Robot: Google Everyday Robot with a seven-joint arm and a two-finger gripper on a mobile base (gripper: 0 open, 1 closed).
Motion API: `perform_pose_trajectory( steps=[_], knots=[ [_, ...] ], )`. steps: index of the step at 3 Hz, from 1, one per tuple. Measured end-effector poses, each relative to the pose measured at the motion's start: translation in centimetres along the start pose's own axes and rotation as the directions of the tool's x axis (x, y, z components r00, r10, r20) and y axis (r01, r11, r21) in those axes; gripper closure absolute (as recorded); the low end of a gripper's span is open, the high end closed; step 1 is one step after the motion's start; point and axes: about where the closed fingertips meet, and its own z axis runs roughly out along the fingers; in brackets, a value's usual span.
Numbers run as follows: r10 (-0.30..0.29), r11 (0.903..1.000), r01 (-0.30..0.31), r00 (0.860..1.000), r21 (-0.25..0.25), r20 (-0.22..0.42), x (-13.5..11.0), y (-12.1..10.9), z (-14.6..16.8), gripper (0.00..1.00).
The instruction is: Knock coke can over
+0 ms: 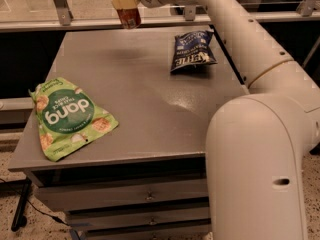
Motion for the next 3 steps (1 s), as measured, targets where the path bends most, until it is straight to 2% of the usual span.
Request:
perform_pose_trajectory(
  steps=[1,2,3],
  knots=[
    [0.016,0.9934,-0.023,0.998,-0.112,-0.067,0.5,1.7,-0.8,1.0],
    [0.0,0.9655,-0.049,0.982,-0.256,-0.188,2.9,6.0,-0.1,1.0],
    [-0.051,0.9259,-0.096,0.926,-0.365,-0.373,6.8,10.1,0.1,1.0]
  ],
)
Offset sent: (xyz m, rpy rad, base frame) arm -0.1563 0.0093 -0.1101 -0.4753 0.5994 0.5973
